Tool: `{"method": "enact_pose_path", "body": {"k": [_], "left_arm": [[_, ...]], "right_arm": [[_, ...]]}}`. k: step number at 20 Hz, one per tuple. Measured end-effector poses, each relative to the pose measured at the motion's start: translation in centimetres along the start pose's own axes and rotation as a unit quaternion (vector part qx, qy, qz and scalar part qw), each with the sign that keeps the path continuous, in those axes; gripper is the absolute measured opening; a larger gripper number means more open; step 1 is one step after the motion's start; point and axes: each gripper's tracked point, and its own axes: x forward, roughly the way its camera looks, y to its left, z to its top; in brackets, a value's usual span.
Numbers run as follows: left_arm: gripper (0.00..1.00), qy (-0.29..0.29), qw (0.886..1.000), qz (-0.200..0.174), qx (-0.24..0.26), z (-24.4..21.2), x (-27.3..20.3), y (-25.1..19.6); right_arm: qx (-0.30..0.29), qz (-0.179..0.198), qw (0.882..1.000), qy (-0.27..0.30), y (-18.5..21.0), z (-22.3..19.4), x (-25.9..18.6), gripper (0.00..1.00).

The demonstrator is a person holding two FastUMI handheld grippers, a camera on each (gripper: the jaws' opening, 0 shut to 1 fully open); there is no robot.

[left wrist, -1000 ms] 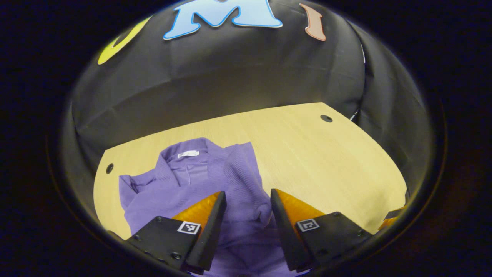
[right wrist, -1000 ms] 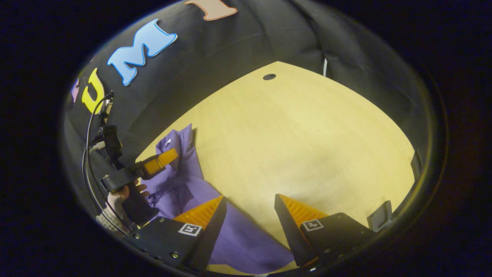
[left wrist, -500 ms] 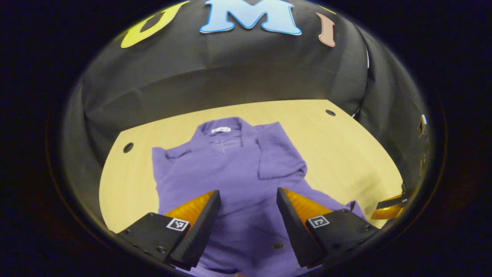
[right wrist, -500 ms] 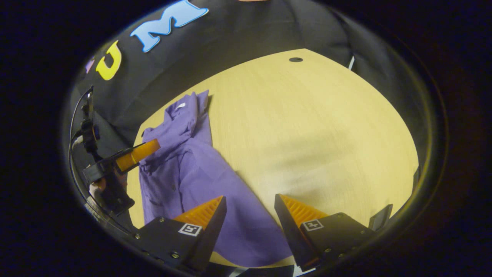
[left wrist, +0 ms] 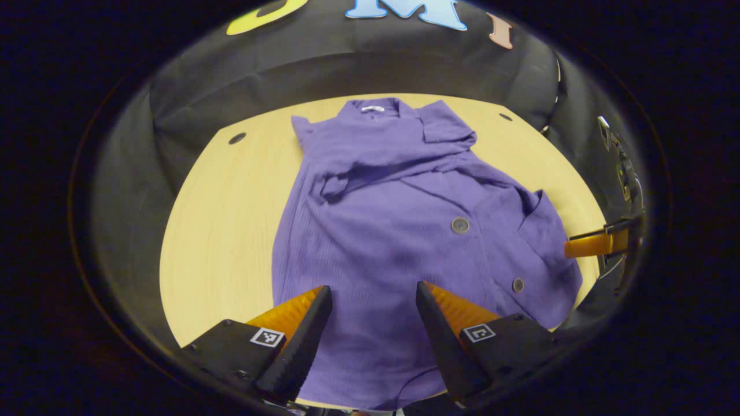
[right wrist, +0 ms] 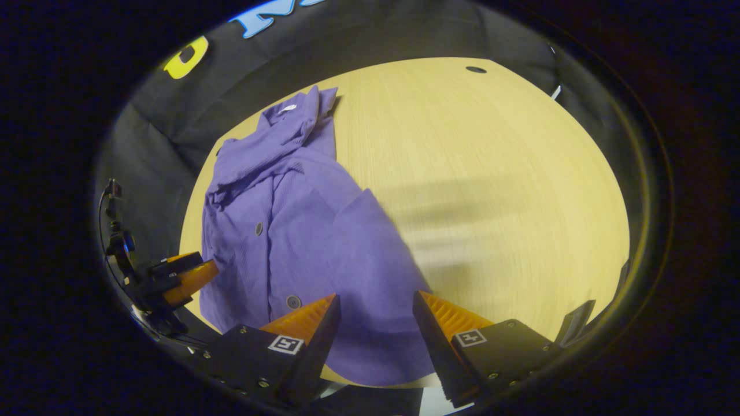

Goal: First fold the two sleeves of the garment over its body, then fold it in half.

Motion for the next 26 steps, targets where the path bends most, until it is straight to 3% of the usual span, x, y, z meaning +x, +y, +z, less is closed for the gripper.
{"method": "enact_pose_path", "body": {"k": [6, 8, 9, 13, 18, 19, 20, 22, 23, 24, 26], "left_arm": [[1.0, 0.052, 0.998, 0.028, -0.017, -5.9, -0.9, 2.5], [0.96, 0.074, 0.997, 0.034, -0.018, -7.3, -0.2, 3.1], [1.0, 0.092, 0.995, 0.031, -0.024, -8.1, -0.2, 2.9], [0.95, 0.1, 0.994, 0.017, -0.043, -8.2, 0.0, 2.9], [0.99, 0.119, 0.992, 0.013, -0.039, -8.3, -0.2, 3.0], [0.95, 0.126, 0.991, 0.012, -0.037, -8.3, -0.2, 3.1], [0.94, 0.128, 0.991, 0.01, -0.033, -8.2, -0.4, 3.0], [0.87, 0.13, 0.991, 0.009, -0.03, -7.8, -0.3, 3.2], [0.74, 0.13, 0.991, 0.007, -0.031, -7.7, -0.2, 3.2], [0.7, 0.133, 0.991, 0.006, -0.033, -7.6, -0.1, 3.2], [0.65, 0.124, 0.991, 0.007, -0.042, -7.2, -0.1, 3.2]], "right_arm": [[-0.042, -0.017, 0.998, 0.039, 0.8, -3.1, 0.5, 0.8], [-0.057, -0.029, 0.997, 0.048, 0.8, -3.5, 0.7, 0.82], [-0.065, -0.036, 0.996, 0.05, 0.8, -3.4, 0.8, 0.82], [-0.099, -0.084, 0.989, 0.075, -0.3, -3.9, 1.2, 0.8], [-0.139, -0.132, 0.974, 0.123, -0.1, -3.8, 1.3, 0.81], [-0.136, -0.136, 0.974, 0.122, 0.1, -3.2, 1.5, 0.78], [-0.135, -0.137, 0.973, 0.125, 0.2, -3.0, 1.4, 0.68], [-0.132, -0.137, 0.973, 0.134, 0.2, -3.2, 1.7, 0.63], [-0.133, -0.137, 0.972, 0.136, 0.1, -3.1, 1.6, 0.64], [-0.126, -0.139, 0.974, 0.126, 0.3, -2.7, 1.0, 0.59], [-0.105, -0.144, 0.977, 0.117, 0.3, -2.9, 1.6, 0.24]]}}
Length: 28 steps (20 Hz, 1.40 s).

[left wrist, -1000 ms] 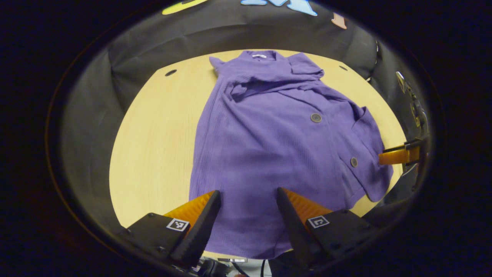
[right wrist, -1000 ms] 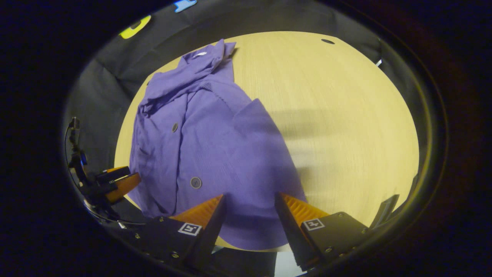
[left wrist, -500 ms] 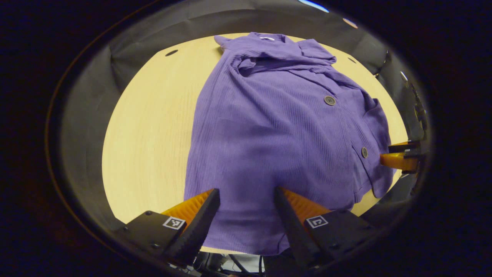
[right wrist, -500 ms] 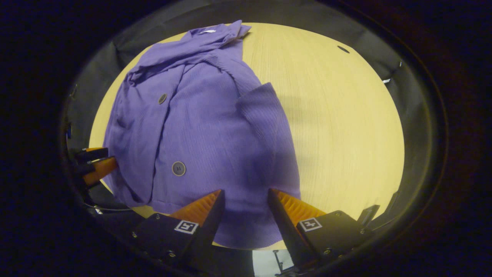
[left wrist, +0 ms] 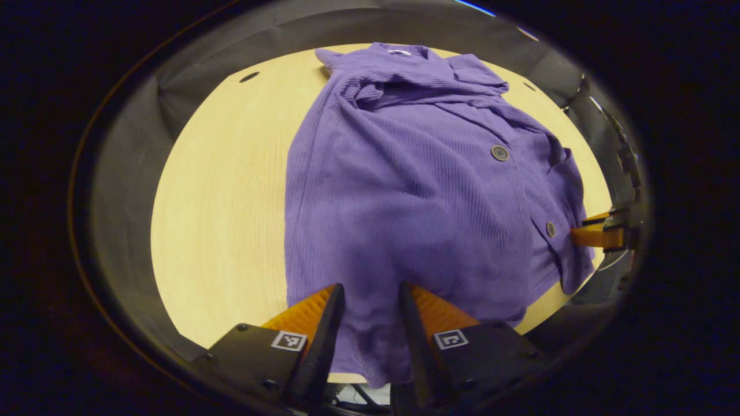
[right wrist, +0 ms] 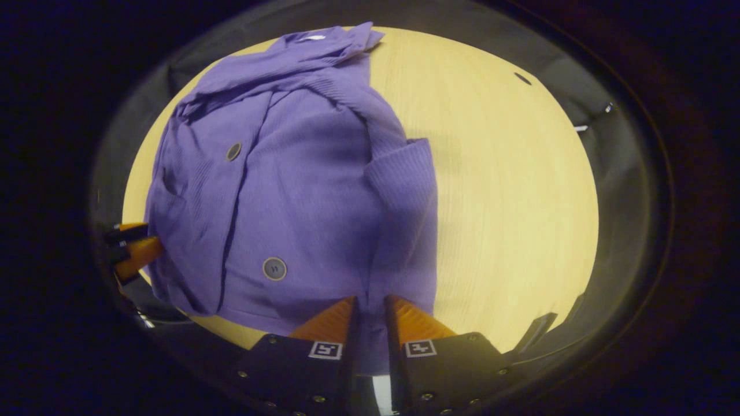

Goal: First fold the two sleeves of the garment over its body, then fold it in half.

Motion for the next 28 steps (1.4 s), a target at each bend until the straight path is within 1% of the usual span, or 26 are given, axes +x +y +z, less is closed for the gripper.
{"method": "enact_pose_path", "body": {"k": [1, 2, 3, 4, 5, 6, 7, 8, 10, 11, 16, 22, 23, 28], "left_arm": [[0.51, -0.005, 1.0, -0.002, -0.006, 0.0, 0.1, -0.1], [0.46, -0.005, 1.0, -0.003, -0.007, 0.0, 0.0, -0.1], [0.35, -0.014, 1.0, -0.008, -0.006, 0.4, 0.0, -0.3], [0.24, -0.02, 1.0, -0.007, -0.015, 0.4, 0.3, -0.3], [0.13, -0.018, 1.0, -0.004, -0.018, 0.4, 0.1, -0.3], [0.12, -0.023, 0.999, 0.0, -0.022, 0.1, 0.0, -0.2], [0.06, -0.021, 1.0, 0.004, -0.023, 0.4, 0.1, -0.3], [0.07, -0.025, 1.0, 0.005, -0.017, 0.1, 0.1, -0.3], [0.06, -0.037, 0.999, 0.005, -0.015, 0.3, 0.0, -0.3], [0.07, -0.038, 0.999, 0.004, -0.016, 0.3, -0.1, -0.3], [0.07, -0.044, 0.999, 0.009, -0.026, 0.7, -0.4, -0.3], [0.07, -0.07, 0.997, 0.008, -0.036, 3.3, -2.6, -0.1], [0.08, -0.073, 0.997, 0.008, -0.036, 3.6, -3.0, 0.0], [0.06, -0.096, 0.995, 0.008, -0.03, 5.9, -4.7, 0.1]], "right_arm": [[-0.006, -0.001, 1.0, 0.002, 0.1, 0.1, 0.1, 0.24], [-0.007, 0.001, 1.0, 0.005, 0.2, 0.1, -0.1, 0.24], [0.01, -0.002, 1.0, -0.012, 0.3, 0.7, 0.2, 0.28], [0.007, -0.004, 1.0, -0.007, 0.4, 0.4, 0.0, 0.07], [-0.005, -0.007, 1.0, -0.006, 0.4, 0.4, 0.0, 0.04], [-0.009, -0.01, 1.0, -0.009, 0.4, 0.5, 0.0, 0.04], [-0.009, -0.012, 1.0, -0.012, 0.4, 0.5, -0.1, 0.04], [-0.007, -0.013, 1.0, -0.014, 0.4, 0.5, -0.1, 0.03], [0.007, -0.01, 1.0, -0.016, 0.4, 0.5, -0.1, 0.01], [0.015, -0.007, 1.0, -0.018, 0.4, 0.5, -0.1, 0.01], [0.064, 0.02, 0.998, -0.021, 0.7, 0.6, -0.6, 0.01], [0.07, 0.043, 0.996, -0.038, 1.6, 1.8, -2.6, 0.01], [0.073, 0.049, 0.995, -0.041, 1.9, 2.2, -3.1, 0.01], [0.082, 0.079, 0.991, -0.067, 3.3, 4.8, -5.3, 0.01]]}}
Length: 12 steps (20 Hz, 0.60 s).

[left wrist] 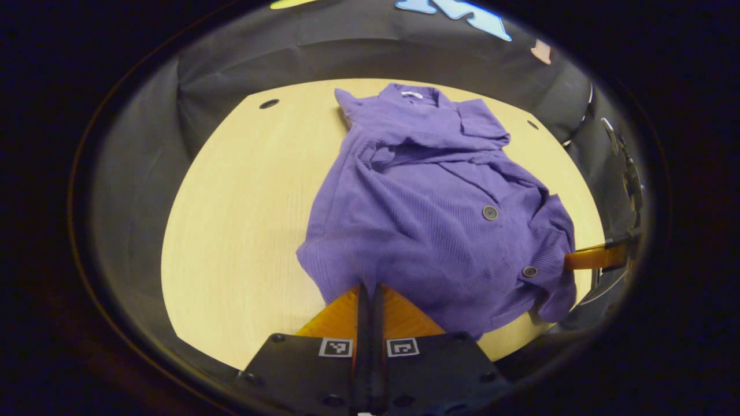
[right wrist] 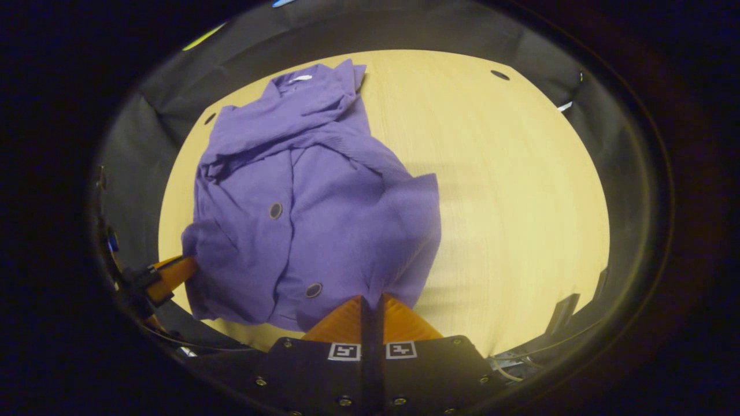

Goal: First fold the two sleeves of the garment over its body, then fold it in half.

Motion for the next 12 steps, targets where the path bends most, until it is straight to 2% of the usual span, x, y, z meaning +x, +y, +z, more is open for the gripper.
{"method": "enact_pose_path", "body": {"k": [4, 9, 12], "left_arm": [[0.07, -0.017, 1.0, 0.002, 0.007, 3.0, 0.3, 0.4], [0.07, -0.045, 0.998, -0.009, -0.052, 8.6, -0.1, 2.1], [0.07, -0.072, 0.996, -0.006, -0.055, 13.1, 0.1, 3.1]], "right_arm": [[-0.002, 0.016, 0.999, -0.028, 1.0, 3.3, -1.0, 0.01], [-0.007, 0.024, 0.998, -0.065, 1.5, 8.8, -1.8, 0.01], [-0.008, 0.027, 0.995, -0.091, 1.6, 12.3, -2.1, 0.01]]}}
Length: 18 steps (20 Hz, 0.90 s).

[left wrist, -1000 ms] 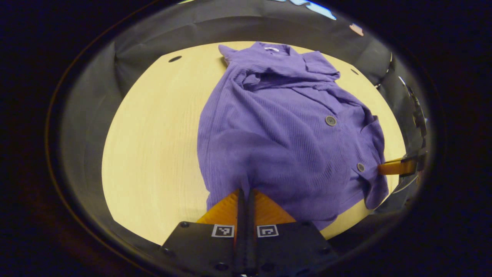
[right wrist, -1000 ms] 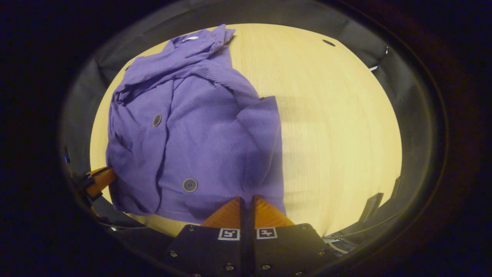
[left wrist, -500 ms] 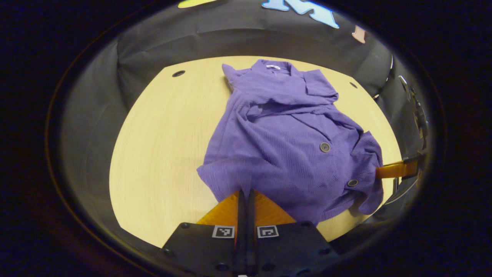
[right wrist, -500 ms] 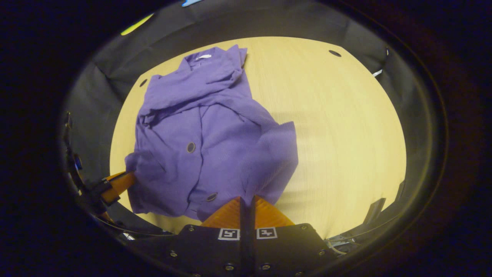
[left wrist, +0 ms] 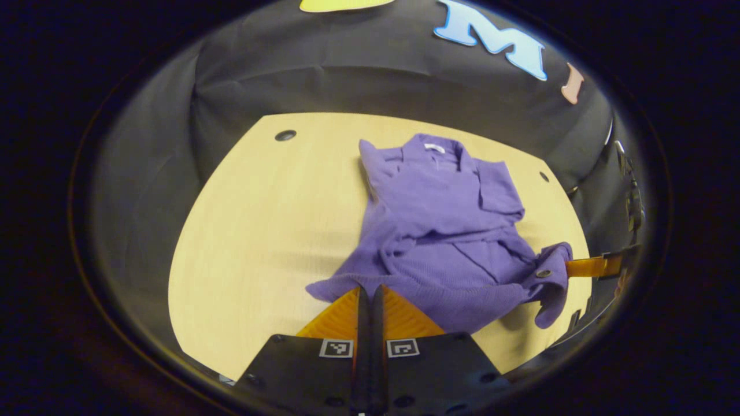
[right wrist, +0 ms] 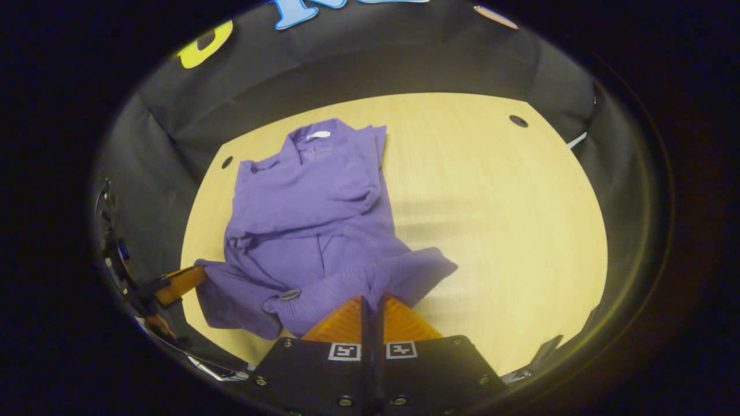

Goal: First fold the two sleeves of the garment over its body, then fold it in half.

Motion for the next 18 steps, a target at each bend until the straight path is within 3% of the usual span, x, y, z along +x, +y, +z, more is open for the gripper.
{"method": "enact_pose_path", "body": {"k": [10, 15, 18], "left_arm": [[0.07, -0.075, 0.997, -0.014, -0.005, 11.5, 2.3, -0.8], [0.07, -0.107, 0.994, -0.014, 0.018, 16.0, 2.7, -1.0], [0.07, -0.123, 0.992, -0.017, 0.028, 18.2, 2.8, -1.3]], "right_arm": [[-0.013, 0.017, 0.996, -0.086, 1.1, 11.8, 1.0, 0.01], [-0.023, 0.027, 0.991, -0.126, 2.3, 16.7, 0.7, 0.05], [-0.024, 0.03, 0.989, -0.142, 2.8, 18.9, 0.9, 0.01]]}}
